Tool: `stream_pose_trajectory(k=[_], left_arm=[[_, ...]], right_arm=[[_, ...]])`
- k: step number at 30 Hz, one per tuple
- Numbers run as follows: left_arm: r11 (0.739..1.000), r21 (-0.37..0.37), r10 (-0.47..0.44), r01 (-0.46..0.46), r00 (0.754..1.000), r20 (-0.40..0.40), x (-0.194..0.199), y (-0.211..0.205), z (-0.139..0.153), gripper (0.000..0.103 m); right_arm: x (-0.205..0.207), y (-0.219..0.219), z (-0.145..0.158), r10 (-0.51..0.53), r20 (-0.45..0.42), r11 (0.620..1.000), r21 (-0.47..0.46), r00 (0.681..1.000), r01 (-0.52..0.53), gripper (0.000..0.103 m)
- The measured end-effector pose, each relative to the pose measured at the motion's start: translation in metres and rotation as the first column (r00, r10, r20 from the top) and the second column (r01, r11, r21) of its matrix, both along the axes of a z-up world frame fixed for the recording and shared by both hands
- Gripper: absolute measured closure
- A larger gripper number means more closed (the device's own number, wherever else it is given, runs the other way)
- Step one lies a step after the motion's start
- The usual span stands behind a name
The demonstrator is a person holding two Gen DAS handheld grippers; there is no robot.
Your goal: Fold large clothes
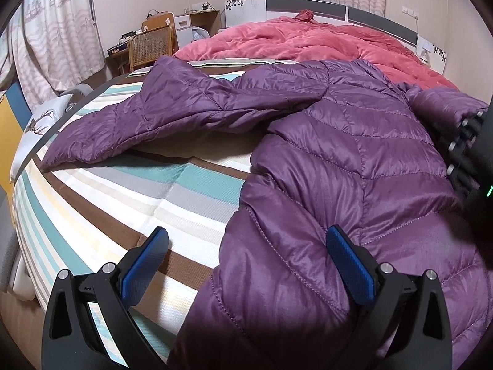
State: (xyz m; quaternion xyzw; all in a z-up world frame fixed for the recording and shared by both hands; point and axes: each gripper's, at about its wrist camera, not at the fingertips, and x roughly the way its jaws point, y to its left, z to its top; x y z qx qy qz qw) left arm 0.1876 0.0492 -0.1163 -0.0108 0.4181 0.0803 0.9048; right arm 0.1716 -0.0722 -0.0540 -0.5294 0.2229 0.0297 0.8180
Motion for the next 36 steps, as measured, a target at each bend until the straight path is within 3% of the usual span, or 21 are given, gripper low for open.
stream_pose_trajectory(k=[7,10,12,15,17,21,22,24,25,27,28,29,31,32,33,34,35,36], left_arm=[[1.000,-0.003,-0.001,0.001,1.000,0.000,0.001,0.001,0.000,0.002],[1.000,-0.004,-0.001,0.001,1.000,0.000,0.001,0.001,-0.001,0.002],[1.000,-0.005,-0.001,0.001,1.000,0.000,0.001,0.001,-0.001,0.002],[1.000,-0.011,-0.001,0.001,1.000,-0.001,0.001,0.002,-0.001,0.002],[1.000,-0.012,-0.002,0.002,1.000,-0.002,0.001,0.003,-0.001,0.002],[1.000,-0.014,-0.002,0.002,1.000,-0.002,0.001,0.003,-0.002,0.002],[1.000,-0.013,-0.002,0.002,1.000,-0.003,0.002,0.003,-0.002,0.002],[1.000,-0.012,-0.002,0.002,1.000,-0.003,0.001,0.003,-0.002,0.002],[1.000,-0.012,-0.002,0.002,1.000,-0.003,0.002,0.003,-0.002,0.002],[1.000,-0.011,-0.001,0.001,1.000,-0.005,0.001,0.004,-0.002,0.002],[1.000,-0.007,0.000,0.000,1.000,-0.007,0.002,0.003,-0.002,0.002],[1.000,-0.002,0.000,0.000,1.000,-0.009,0.002,0.003,-0.001,0.002],[1.000,0.017,-0.005,0.006,1.000,-0.022,0.003,0.000,0.004,0.002],[1.000,0.016,-0.015,0.016,1.000,-0.027,0.003,-0.002,0.007,0.002],[0.999,0.001,-0.034,0.034,0.999,-0.028,0.005,-0.005,0.012,0.002],[0.999,-0.020,-0.047,0.046,0.999,-0.023,0.006,-0.008,0.018,0.002],[0.998,-0.040,-0.055,0.055,0.998,-0.015,0.008,-0.011,0.024,0.002],[0.996,-0.063,-0.068,0.068,0.998,0.000,0.013,-0.017,0.033,0.002]], right_arm=[[-0.014,0.020,-0.011,0.067,0.018,0.983,-0.173,0.998,-0.063,0.093],[-0.023,0.028,-0.021,0.137,0.034,0.942,-0.315,0.990,-0.120,0.092],[-0.034,0.033,-0.027,0.207,0.061,0.895,-0.416,0.976,-0.163,0.092],[-0.044,0.035,-0.028,0.217,0.064,0.878,-0.449,0.974,-0.167,0.086],[-0.044,0.032,-0.024,0.174,0.051,0.897,-0.420,0.983,-0.137,0.079],[-0.049,0.016,-0.002,0.084,0.062,0.960,-0.272,0.995,-0.064,0.052],[-0.049,0.012,0.004,0.071,0.059,0.970,-0.236,0.996,-0.055,0.050],[-0.051,0.002,0.023,0.034,-0.011,0.995,-0.095,0.999,-0.035,0.049],[-0.054,-0.008,0.035,0.006,-0.062,1.000,0.020,0.998,-0.005,0.049],[-0.058,-0.026,0.052,-0.038,-0.125,0.978,0.198,0.991,0.062,0.049],[-0.060,-0.044,0.064,-0.070,-0.175,0.934,0.334,0.982,0.126,0.049],[-0.062,-0.057,0.070,-0.092,-0.203,0.894,0.414,0.975,0.170,0.049],[-0.064,-0.101,0.084,-0.170,-0.269,0.734,0.607,0.948,0.304,0.049],[-0.064,-0.116,0.086,-0.203,-0.290,0.666,0.660,0.935,0.349,0.049],[-0.062,-0.139,0.088,-0.260,-0.314,0.571,0.713,0.913,0.407,0.049],[-0.061,-0.153,0.085,-0.300,-0.331,0.509,0.738,0.895,0.443,0.049],[-0.062,-0.178,0.083,-0.362,-0.367,0.404,0.766,0.857,0.499,0.051],[-0.063,-0.192,0.080,-0.403,-0.389,0.346,0.773,0.828,0.531,0.053]])
